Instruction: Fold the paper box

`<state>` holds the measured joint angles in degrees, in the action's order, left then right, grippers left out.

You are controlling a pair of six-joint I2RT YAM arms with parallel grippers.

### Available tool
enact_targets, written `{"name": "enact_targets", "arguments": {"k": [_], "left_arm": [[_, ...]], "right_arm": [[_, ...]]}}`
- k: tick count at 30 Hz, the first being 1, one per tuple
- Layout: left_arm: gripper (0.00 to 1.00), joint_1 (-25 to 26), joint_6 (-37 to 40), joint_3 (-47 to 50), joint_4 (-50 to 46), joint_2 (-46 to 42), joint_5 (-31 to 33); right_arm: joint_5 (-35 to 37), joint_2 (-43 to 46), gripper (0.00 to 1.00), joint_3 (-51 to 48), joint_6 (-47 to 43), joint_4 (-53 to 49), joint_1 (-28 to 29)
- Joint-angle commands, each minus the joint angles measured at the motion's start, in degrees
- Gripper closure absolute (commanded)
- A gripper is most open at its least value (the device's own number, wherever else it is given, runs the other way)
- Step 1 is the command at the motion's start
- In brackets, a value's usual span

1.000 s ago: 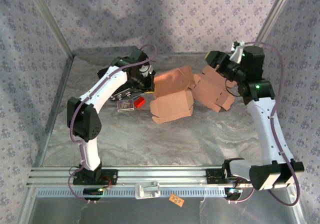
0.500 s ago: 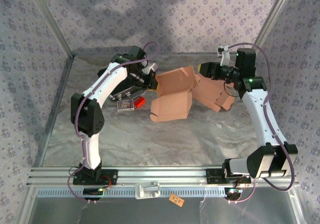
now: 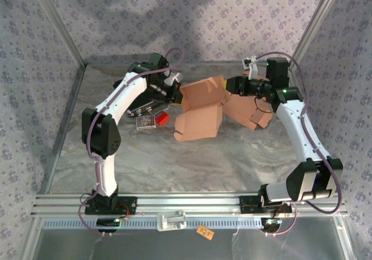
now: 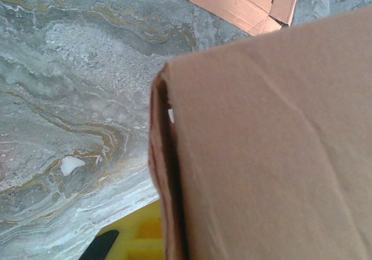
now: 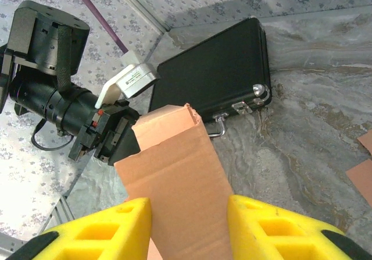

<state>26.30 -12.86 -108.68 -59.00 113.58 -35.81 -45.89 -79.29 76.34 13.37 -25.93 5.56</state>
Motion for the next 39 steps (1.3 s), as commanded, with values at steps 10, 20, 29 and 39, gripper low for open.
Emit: {"name": "enact_targets", "arguments": {"k": [10, 20, 29, 39], "left_arm": [[1.00, -0.29, 0.65, -0.28, -1.28, -0.99, -3.36], [1.00, -0.27, 0.56, 0.31, -1.49, -1.75, -2.98], [1.00, -0.28, 0.02, 0.58, -1.03, -1.63, -3.42], [1.00, -0.29, -0.05, 0.40, -1.11, -1.26, -4.40]], "right_arm": [[2.13, -1.87, 0.60, 0.79, -4.69, -3.21, 3.71], [9.44, 0.30, 0.63, 2.93, -8.21, -5.96, 5.53], [13.96, 8.56, 0.62, -1.36, -4.73, -2.27, -0.21], [-2.41, -0.09, 0.46, -0.94, -2.43, -0.20, -0.43]]}}
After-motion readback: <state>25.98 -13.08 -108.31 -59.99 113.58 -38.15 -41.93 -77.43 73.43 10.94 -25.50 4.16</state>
